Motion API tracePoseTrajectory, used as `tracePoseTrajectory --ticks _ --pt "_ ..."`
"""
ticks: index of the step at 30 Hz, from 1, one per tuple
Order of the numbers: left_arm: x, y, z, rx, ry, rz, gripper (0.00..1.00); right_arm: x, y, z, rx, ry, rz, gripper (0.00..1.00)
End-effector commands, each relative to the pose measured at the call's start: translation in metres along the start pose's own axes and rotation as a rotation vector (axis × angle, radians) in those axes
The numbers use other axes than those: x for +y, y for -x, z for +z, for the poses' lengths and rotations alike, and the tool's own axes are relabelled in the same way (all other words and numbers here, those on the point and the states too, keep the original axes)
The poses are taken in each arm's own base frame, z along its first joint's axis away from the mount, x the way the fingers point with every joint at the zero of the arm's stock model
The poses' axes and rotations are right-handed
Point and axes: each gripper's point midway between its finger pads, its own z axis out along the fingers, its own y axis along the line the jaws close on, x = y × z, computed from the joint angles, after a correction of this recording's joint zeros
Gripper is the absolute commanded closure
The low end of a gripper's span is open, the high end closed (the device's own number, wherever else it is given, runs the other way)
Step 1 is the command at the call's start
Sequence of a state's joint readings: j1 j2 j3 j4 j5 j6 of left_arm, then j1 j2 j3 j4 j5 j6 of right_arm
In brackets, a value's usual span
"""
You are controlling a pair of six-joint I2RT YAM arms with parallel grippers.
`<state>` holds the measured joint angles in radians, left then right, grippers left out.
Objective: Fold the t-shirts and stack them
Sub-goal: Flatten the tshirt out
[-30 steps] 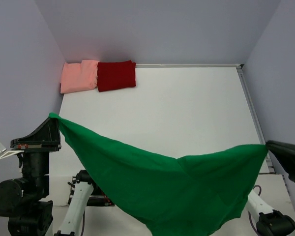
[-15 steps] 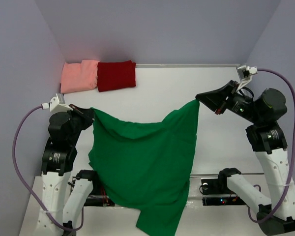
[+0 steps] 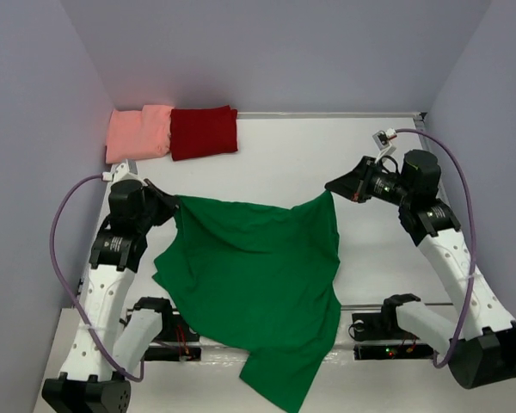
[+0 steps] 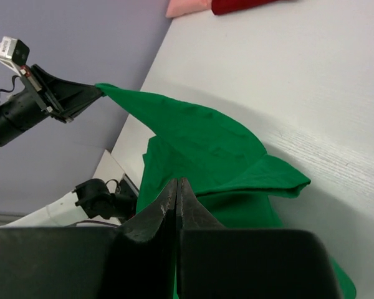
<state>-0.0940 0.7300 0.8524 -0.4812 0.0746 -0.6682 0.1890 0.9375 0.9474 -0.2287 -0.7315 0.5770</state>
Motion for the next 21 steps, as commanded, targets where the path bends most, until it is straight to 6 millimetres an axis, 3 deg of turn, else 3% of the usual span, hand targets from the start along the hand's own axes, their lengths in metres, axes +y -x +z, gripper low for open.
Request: tracePoseTrajectory --ticks 1,5,9,16,21 --pt "-0.010 0.009 0.013 -0.016 -0.035 0.023 1.00 -0.010 0.009 0.010 -0.011 -0.015 -0.019 1.00" --pt "-0.010 0.010 0.025 0.001 -0.020 0.021 1.00 -0.043 0.003 0.025 0.046 -0.114 0.032 1.00" --pt "-0.009 0.008 0.043 0.035 0.002 0.022 1.00 -0.064 0.006 0.034 0.054 -0.186 0.039 1.00" --pt "-0.012 0.012 0.093 0.082 0.025 0.037 1.00 -0.115 0.014 0.060 0.101 -0.333 0.055 1.00" --pt "-0.013 0.017 0.126 0.113 0.054 0.068 1.00 -0.138 0.031 0.079 0.115 -0.391 0.035 1.00"
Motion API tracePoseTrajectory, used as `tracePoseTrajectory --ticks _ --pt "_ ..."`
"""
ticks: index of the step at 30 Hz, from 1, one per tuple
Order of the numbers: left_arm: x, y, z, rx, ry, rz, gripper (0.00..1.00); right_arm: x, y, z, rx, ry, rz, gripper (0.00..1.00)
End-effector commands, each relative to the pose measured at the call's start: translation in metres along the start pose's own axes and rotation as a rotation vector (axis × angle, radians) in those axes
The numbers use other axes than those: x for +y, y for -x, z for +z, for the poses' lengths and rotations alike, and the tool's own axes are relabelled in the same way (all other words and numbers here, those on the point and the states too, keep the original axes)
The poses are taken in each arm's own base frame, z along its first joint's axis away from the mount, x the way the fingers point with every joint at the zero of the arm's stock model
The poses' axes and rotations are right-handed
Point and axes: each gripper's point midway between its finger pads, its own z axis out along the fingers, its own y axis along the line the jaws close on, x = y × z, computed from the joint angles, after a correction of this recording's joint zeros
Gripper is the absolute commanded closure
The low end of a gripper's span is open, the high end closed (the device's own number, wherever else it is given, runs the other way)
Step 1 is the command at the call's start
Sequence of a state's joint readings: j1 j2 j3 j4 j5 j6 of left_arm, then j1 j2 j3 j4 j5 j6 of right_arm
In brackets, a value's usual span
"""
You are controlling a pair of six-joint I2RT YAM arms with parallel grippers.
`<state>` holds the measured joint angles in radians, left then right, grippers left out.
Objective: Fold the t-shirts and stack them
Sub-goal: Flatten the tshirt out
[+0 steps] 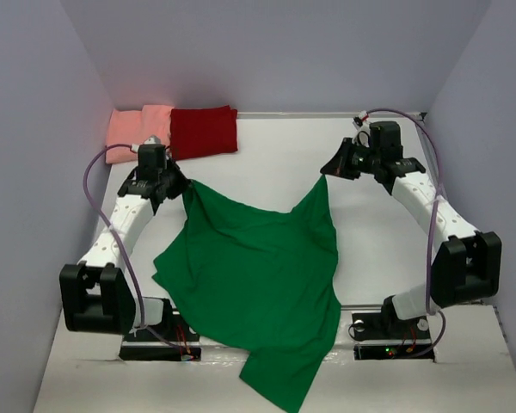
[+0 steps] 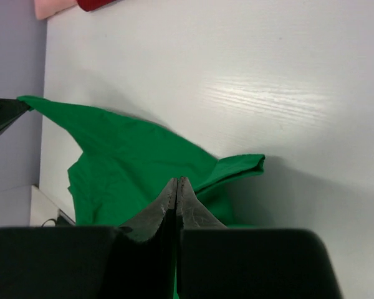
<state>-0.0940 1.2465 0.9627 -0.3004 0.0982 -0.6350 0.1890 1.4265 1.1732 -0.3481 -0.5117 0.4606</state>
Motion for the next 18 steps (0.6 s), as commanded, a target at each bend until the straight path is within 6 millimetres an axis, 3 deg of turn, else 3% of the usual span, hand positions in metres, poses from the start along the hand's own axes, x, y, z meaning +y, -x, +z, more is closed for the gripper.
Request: tracePoseTrajectory --ticks 1,4,6,7,9,10,11,12,18 --pt "-0.029 0.037 0.014 -0.065 -0.066 0.055 1.00 -0.008 0.032 0.009 -0.049 -0.058 -0.063 1.00" --pt "-0.038 0.045 0.033 -0.038 -0.069 0.075 1.00 -0.020 0.046 0.026 -0.041 -0.110 -0.073 1.00" --pt "-0.032 0.040 0.053 0.010 -0.031 0.078 1.00 -0.029 0.054 0.038 -0.029 -0.141 -0.084 1.00" --pt "-0.038 0.049 0.055 0.003 -0.034 0.085 1.00 -0.033 0.057 0.041 -0.029 -0.156 -0.091 1.00" --pt "-0.027 0.043 0.063 0.083 0.038 0.083 1.00 -0.048 0.059 0.052 -0.013 -0.204 -0.097 1.00" --pt "-0.018 0.037 0.079 0.129 0.078 0.090 1.00 -0.051 0.062 0.056 -0.013 -0.213 -0.100 1.00" --pt "-0.022 0.046 0.083 0.130 0.080 0.100 1.00 -0.052 0.073 0.056 -0.031 -0.216 -0.108 1.00" --pt "-0.011 0.038 0.093 0.178 0.117 0.097 1.00 -0.054 0.074 0.059 -0.021 -0.222 -0.109 1.00" --pt "0.002 0.035 0.108 0.249 0.133 0.051 1.00 -0.067 0.085 0.086 0.005 -0.238 -0.102 1.00"
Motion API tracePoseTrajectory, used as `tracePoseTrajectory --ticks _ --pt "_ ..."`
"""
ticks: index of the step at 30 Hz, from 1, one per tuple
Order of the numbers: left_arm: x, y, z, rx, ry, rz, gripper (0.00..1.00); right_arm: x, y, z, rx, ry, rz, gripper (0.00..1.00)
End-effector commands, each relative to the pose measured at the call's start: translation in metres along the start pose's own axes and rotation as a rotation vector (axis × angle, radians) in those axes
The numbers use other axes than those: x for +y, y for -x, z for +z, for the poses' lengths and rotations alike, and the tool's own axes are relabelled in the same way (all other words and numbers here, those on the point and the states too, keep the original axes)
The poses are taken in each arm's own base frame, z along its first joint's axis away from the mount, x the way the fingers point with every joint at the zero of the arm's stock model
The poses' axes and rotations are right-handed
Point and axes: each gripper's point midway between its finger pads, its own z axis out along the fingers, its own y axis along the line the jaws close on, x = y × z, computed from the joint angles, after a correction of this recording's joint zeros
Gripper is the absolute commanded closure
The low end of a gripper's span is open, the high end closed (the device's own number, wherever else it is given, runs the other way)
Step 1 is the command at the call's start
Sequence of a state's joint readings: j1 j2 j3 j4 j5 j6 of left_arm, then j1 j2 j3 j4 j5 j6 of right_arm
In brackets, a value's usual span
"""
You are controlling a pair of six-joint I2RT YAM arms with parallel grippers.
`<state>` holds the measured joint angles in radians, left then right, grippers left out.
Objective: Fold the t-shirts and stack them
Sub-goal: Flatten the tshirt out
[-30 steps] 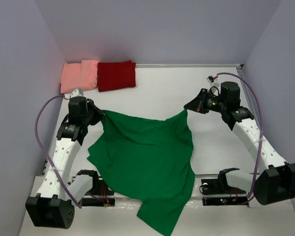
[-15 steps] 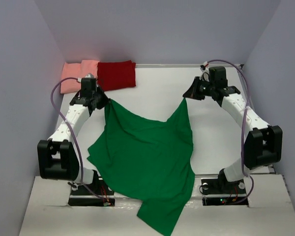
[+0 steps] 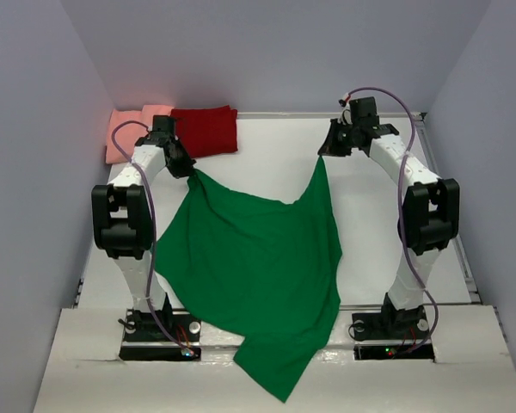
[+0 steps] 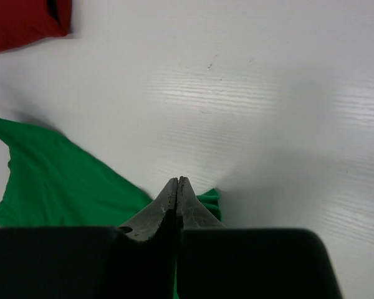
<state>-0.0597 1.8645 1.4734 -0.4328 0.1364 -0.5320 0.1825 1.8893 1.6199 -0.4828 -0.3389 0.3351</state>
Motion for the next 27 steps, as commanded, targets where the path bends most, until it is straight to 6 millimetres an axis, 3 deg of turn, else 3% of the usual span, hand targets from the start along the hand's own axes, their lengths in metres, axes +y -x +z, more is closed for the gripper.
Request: tracePoseTrajectory --ticks 1,4,10,17,20,27 --pt "0.005 0.004 -0.012 0.051 0.002 -0.011 1.00 -0.003 0.028 0.003 -0.046 -0.027 -0.034 1.00" --pt "0.011 0.005 -0.012 0.081 0.018 -0.016 1.00 -0.010 0.033 0.017 -0.033 -0.048 -0.040 1.00" --pt "0.035 0.011 -0.020 0.097 0.056 -0.051 1.00 -0.048 0.028 0.043 0.036 -0.210 -0.036 1.00" --pt "0.075 0.023 -0.023 0.112 0.098 -0.098 1.00 -0.054 0.040 0.061 0.028 -0.229 -0.029 1.00" --pt "0.085 0.018 -0.022 0.136 0.111 -0.105 1.00 -0.061 0.039 0.074 0.040 -0.241 -0.028 1.00" --pt "0.109 0.010 -0.025 0.175 0.125 -0.134 1.00 -0.067 0.062 0.084 -0.007 -0.234 -0.027 1.00"
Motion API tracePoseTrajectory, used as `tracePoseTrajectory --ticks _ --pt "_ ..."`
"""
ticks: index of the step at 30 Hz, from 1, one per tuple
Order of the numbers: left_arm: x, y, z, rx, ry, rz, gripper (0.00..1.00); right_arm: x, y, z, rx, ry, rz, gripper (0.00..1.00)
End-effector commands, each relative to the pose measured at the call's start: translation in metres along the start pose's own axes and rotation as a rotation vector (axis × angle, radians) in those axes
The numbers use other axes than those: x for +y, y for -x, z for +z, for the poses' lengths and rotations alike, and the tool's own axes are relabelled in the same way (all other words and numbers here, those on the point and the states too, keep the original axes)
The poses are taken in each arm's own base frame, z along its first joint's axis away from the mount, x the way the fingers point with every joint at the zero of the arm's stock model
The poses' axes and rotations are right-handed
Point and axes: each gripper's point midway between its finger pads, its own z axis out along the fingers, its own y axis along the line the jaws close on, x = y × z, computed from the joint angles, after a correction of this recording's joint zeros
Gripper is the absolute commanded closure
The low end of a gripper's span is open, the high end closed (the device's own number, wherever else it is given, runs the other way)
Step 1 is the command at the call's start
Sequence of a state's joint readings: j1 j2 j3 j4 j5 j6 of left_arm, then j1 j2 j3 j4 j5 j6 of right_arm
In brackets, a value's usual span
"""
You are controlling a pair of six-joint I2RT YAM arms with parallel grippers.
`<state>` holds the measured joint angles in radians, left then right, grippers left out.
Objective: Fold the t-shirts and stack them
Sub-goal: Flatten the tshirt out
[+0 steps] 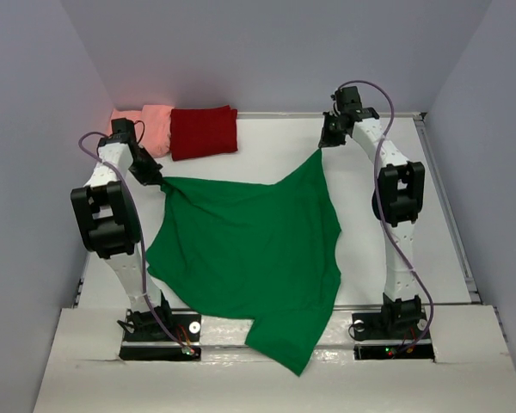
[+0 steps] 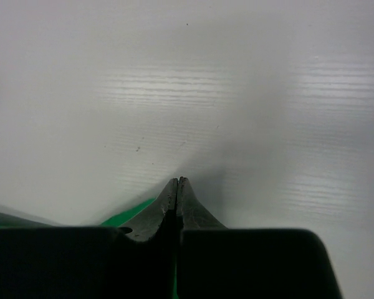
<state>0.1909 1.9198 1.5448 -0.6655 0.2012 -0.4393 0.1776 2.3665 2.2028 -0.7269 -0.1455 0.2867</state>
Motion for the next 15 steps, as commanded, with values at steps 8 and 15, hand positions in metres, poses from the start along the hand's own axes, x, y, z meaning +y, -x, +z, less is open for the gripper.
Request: tracePoseTrajectory --ticks 8,15 --pt "0.007 -0.024 -0.007 0.097 -0.040 0.027 1.00 0.013 0.037 0.013 -0.080 0.110 0.004 1.00" --pt "0.014 -0.044 -0.015 0.125 -0.041 0.031 1.00 0.031 0.045 0.028 -0.096 0.214 0.051 1.00"
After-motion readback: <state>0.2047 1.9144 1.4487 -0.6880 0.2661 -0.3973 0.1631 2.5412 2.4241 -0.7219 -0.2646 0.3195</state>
